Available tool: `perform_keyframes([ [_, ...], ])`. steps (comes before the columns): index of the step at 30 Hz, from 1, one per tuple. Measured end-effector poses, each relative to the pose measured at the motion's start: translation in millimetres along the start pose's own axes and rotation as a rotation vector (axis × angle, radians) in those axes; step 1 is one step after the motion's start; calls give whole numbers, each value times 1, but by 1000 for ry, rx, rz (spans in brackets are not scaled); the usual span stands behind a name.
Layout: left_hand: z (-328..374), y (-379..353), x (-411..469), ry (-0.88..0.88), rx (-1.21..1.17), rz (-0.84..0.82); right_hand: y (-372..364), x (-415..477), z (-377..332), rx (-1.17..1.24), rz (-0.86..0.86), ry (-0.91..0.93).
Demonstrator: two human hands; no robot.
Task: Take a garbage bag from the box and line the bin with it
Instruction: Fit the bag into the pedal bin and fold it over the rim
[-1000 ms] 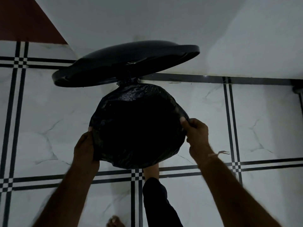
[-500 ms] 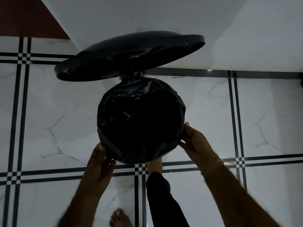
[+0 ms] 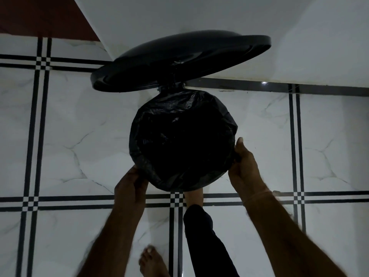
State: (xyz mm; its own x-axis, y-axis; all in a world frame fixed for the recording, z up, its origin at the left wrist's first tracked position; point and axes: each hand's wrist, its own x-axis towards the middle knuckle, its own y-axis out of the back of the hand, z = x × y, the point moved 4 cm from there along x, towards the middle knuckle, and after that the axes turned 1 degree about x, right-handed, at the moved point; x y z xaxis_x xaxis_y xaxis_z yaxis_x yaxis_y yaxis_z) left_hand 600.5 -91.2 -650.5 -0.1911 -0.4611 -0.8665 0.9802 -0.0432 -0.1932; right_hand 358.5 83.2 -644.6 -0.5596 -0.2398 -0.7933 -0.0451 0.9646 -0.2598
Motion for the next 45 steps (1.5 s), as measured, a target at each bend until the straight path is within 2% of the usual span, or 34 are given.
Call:
perform_keyframes([
  [5, 1, -6, -15, 7, 1, -134, 6, -1, -9, -43, 14, 8],
  [8, -2, -4, -11, 25, -5, -125, 8, 3, -17, 6, 13, -63],
  [13, -4, -15, -10, 177, -86, -55, 0, 11, -19, 71, -13, -121],
  [19, 4, -9, -9, 190, -64, -44, -1, 13, -16, 124, 51, -157],
  [22, 6, -14, -10, 190, -80, -42, -4, 11, -18, 28, 82, -115],
  [26, 5, -15, -16, 99, 33, -68, -7, 7, -35, -295, 117, -21],
  [29, 4, -17, -16, 84, 23, -123, -7, 8, -36, -330, 15, -36],
  [34, -10, -12, -11, 96, -125, -86, -4, 10, -31, -210, -150, -193],
  [37, -19, -15, -23, 149, -214, -59, 1, 7, -31, -171, -64, -192],
  [41, -42, -16, -42, 325, -264, -49, 12, -6, -17, -171, 65, -255],
  [45, -59, -17, -44, 314, -349, -45, 19, -9, -2, -98, 95, -367],
])
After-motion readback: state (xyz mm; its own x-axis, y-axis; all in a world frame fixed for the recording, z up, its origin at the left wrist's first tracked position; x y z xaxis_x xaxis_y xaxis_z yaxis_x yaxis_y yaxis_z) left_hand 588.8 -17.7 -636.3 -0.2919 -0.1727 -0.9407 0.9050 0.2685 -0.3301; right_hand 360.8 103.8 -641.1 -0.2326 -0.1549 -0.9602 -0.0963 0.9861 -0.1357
